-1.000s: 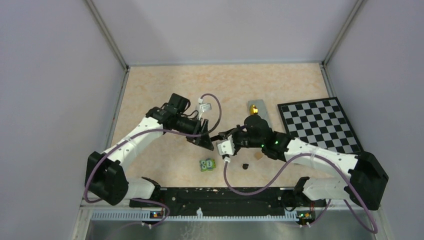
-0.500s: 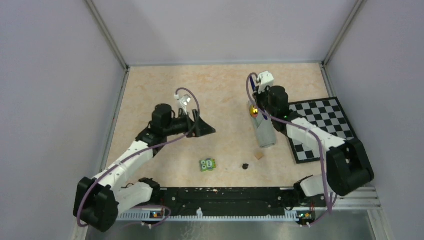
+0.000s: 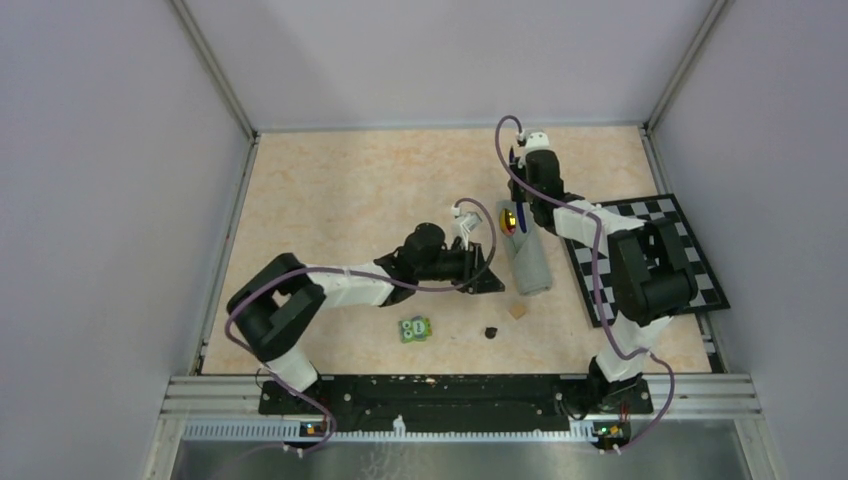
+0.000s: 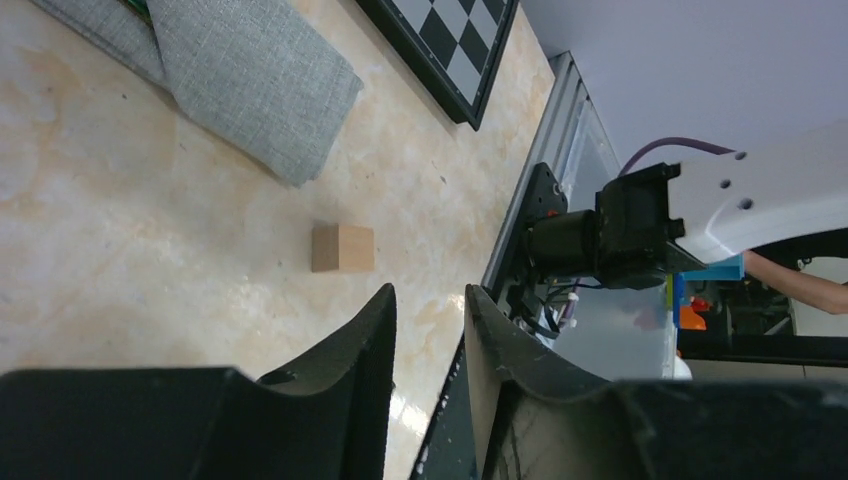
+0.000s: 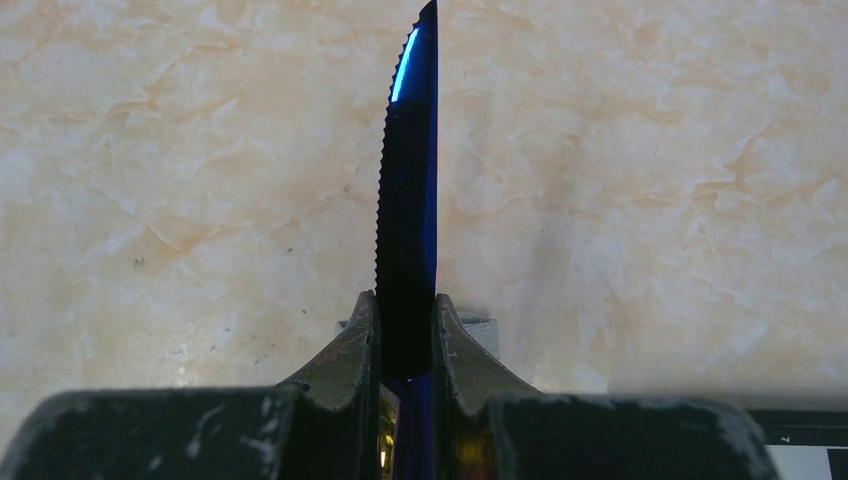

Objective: Fold the napkin into a case and place the utensils inside
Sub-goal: Insert the knife into the folded napkin.

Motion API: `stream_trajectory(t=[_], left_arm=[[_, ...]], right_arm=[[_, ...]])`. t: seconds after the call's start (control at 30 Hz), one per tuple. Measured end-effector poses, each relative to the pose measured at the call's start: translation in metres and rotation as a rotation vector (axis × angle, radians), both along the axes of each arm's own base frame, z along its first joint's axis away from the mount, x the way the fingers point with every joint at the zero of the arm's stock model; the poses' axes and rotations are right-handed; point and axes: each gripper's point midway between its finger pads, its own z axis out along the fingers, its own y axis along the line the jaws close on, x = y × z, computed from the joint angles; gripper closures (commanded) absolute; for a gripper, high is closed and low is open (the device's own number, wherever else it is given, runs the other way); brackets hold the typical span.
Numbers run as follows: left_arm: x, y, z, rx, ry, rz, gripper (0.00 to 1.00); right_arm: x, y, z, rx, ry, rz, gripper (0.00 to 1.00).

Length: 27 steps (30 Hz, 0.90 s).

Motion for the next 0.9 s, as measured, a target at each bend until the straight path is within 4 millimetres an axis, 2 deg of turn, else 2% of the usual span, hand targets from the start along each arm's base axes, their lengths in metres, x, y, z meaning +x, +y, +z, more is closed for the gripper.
stream_trajectory(t=[0.2, 0.37, 0.53, 0.6, 0.67, 0.9], left_arm=[[0.011, -0.037, -0.037, -0.01, 0.052, -0.058, 0.71], [0.013, -0.057, -0.061, -0.014, 0.119, -0.1, 0.78], [0.019, -0.071, -0.063, -0.032, 0.129, -0.121, 0.83], [0.024, -0.077, -0.061, -0.045, 0.124, -0.121, 0.91], [0.027, -0.081, -0.061, -0.049, 0.131, -0.118, 0.92], [0.029, -0.085, -0.084, -0.02, 0.183, -0.109, 0.95]], right_arm=[[0.003, -0.001, -0.006, 0.002, 0.004, 0.001, 1.0], [0.007, 0.0, -0.008, 0.005, -0.009, -0.001, 1.0], [0.008, 0.0, -0.025, -0.006, 0.019, -0.001, 1.0], [0.007, -0.001, -0.029, -0.01, 0.026, -0.002, 1.0], [0.005, -0.002, -0.032, -0.013, 0.031, -0.004, 1.0], [0.001, -0.004, -0.038, -0.02, 0.053, -0.012, 1.0]])
